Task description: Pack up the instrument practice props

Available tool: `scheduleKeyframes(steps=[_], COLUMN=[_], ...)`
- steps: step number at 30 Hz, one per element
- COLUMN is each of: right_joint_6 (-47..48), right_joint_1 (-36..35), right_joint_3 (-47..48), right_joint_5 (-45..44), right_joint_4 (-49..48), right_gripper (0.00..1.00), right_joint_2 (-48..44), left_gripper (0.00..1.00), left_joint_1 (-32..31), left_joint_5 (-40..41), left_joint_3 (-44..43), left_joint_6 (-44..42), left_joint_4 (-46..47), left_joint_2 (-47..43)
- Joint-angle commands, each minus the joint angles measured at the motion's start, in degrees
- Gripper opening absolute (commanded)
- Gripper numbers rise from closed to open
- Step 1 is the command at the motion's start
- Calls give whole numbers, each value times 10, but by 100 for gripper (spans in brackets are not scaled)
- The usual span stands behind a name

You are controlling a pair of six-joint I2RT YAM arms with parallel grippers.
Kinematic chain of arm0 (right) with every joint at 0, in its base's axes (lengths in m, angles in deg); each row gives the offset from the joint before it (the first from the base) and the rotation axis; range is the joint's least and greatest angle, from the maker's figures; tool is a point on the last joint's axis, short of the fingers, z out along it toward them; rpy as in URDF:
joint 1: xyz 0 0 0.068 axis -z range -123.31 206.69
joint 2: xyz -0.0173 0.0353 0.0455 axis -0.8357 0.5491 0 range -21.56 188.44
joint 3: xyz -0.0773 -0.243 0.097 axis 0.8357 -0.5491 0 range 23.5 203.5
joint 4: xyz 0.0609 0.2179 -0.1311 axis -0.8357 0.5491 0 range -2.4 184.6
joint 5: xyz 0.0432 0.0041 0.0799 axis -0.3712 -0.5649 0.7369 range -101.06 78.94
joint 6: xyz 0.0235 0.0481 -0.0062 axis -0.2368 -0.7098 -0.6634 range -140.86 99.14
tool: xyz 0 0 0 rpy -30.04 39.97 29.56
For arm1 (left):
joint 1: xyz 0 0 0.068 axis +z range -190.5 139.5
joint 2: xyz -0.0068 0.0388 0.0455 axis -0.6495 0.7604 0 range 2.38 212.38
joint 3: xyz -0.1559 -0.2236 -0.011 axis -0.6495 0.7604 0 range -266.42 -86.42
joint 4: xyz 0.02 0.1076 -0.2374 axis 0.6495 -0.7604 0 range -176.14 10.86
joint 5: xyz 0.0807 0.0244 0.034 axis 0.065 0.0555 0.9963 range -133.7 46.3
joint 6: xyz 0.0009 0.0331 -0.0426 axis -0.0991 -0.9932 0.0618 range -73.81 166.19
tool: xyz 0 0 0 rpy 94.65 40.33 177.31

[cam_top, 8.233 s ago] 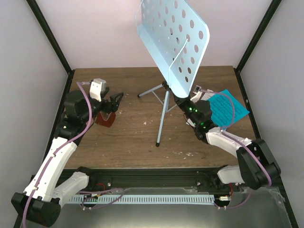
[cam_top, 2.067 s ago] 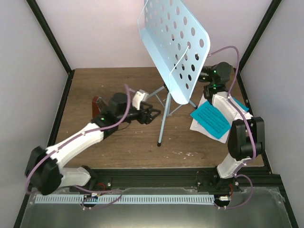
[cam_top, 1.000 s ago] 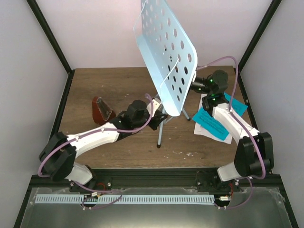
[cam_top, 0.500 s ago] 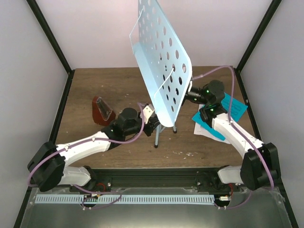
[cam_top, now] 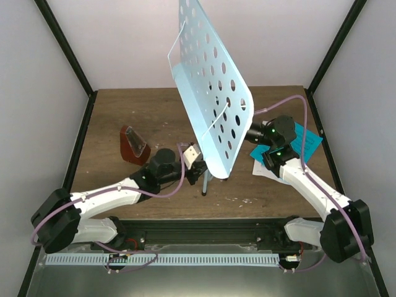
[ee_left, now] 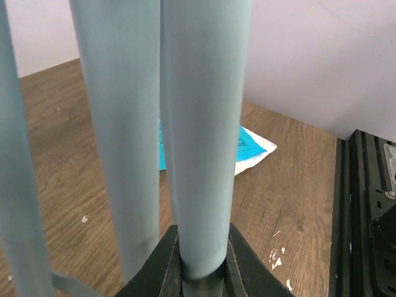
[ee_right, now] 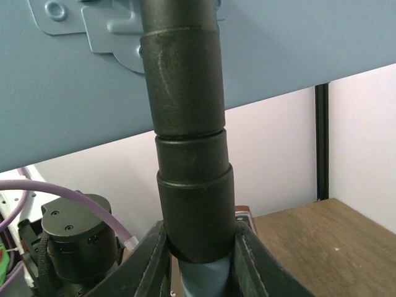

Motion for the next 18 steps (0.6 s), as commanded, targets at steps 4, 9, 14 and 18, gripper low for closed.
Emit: scheduleKeyframes(steps=[4, 9, 14, 18], right_joint_6=[-8, -8, -6, -4], right_joint_1=[-13, -13, -13, -13], right_joint_3=[-2, -19, -36, -49], right_joint_5=[21, 16, 6, -7], right_joint_4=[53, 57, 65, 71], right_gripper=[1, 1, 1, 1], right_joint_2=[-53, -75, -93, -105], left_gripper=[0, 0, 17, 42], left_joint_1=[-31, -35, -36, -36], left_joint_5=[59, 66, 70, 75], left_joint_3=[-9, -2, 18, 45], left_joint_6=[-37, -41, -38, -30], left_joint_4=[126, 132, 105, 97], left_joint_2=[-41, -39, -40, -66])
